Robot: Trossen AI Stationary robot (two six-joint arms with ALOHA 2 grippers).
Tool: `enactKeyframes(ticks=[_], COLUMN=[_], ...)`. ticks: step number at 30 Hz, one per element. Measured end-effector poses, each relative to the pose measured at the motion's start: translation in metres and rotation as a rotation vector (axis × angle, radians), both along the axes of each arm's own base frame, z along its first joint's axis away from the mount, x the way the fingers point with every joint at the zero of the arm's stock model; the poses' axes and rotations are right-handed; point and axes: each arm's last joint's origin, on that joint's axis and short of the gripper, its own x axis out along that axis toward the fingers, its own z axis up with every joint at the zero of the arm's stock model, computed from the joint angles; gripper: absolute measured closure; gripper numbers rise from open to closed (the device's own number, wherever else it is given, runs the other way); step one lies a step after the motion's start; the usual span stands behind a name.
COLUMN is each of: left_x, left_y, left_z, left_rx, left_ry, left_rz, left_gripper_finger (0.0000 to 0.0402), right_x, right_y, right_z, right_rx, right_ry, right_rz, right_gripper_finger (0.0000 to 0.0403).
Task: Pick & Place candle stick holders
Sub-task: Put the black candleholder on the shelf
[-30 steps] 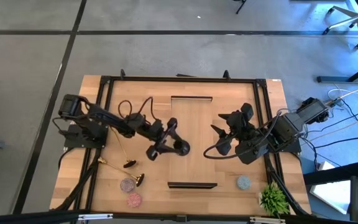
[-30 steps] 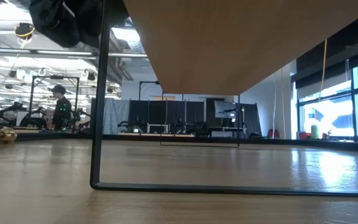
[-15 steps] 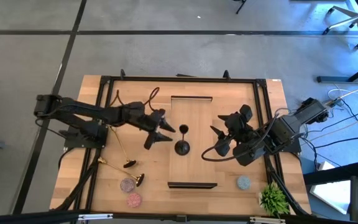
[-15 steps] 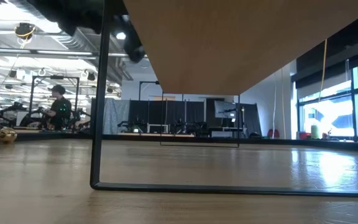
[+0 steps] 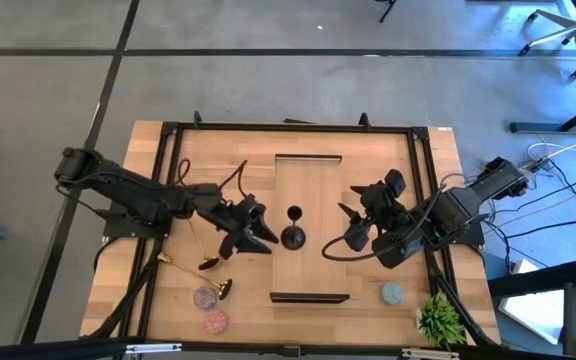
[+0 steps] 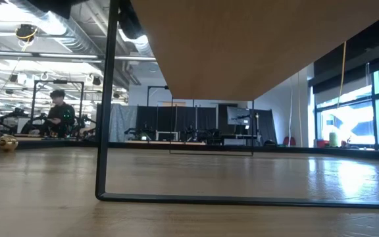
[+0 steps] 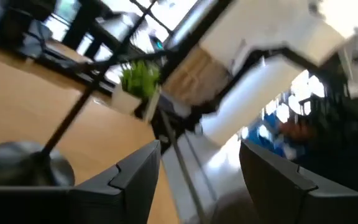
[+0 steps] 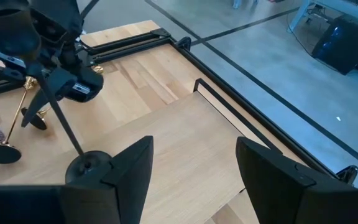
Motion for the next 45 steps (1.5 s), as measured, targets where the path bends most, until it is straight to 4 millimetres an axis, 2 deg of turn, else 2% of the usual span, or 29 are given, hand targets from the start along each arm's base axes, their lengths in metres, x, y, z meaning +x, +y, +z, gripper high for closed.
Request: enactKeyframes(ticks=[3,6,11,17,21,25,28,33,38,40,45], left_x=[-0.001,-0.003,-0.005,-0.002,-0.002,-0.002,-0.002,0.004,0.028,0.038,0.045], left_y=[-0.007,-0.015,-0.021,-0.013,-0.012,-0.013,-0.013,-0.012,-0.017,-0.016,-0.005], left_z=[0.001,0.001,-0.003,-0.011,-0.016,-0.020,-0.019,-0.027,-0.030,-0.034,-0.038], left_rx=[-0.109,-0.142,-0.082,0.026,0.120,0.147,0.162,0.301,0.425,0.443,0.454], left_ry=[0.037,0.057,0.077,0.091,0.105,0.132,0.120,0.102,0.068,0.096,0.152], left_rz=[-0.009,-0.045,-0.071,0.005,0.055,0.028,0.023,0.037,0.027,0.058,0.156], left_gripper_finger=[0.0184,0.0186,0.0185,0.0194,0.0248,0.0364,0.0396,0.0399,0.0399,0.0399,0.0399], right_x=[0.000,0.000,0.000,0.000,0.000,0.000,0.000,0.001,0.002,0.002,0.003], right_y=[0.000,0.000,0.000,0.000,0.000,0.000,0.000,-0.001,-0.004,-0.005,-0.005], right_z=[0.000,0.000,0.000,0.000,0.000,0.000,0.000,0.000,0.000,0.000,0.000], right_rx=[0.000,-0.002,-0.002,-0.008,-0.008,-0.007,-0.006,-0.008,-0.009,-0.008,0.013], right_ry=[0.001,0.002,0.002,-0.001,-0.002,-0.002,-0.003,-0.005,-0.004,-0.005,0.005], right_rz=[0.000,0.002,0.002,-0.002,-0.002,-0.002,-0.003,-0.010,-0.020,-0.024,-0.016], right_gripper_finger=[0.0169,0.0169,0.0169,0.0169,0.0169,0.0169,0.0169,0.0169,0.0169,0.0169,0.0169])
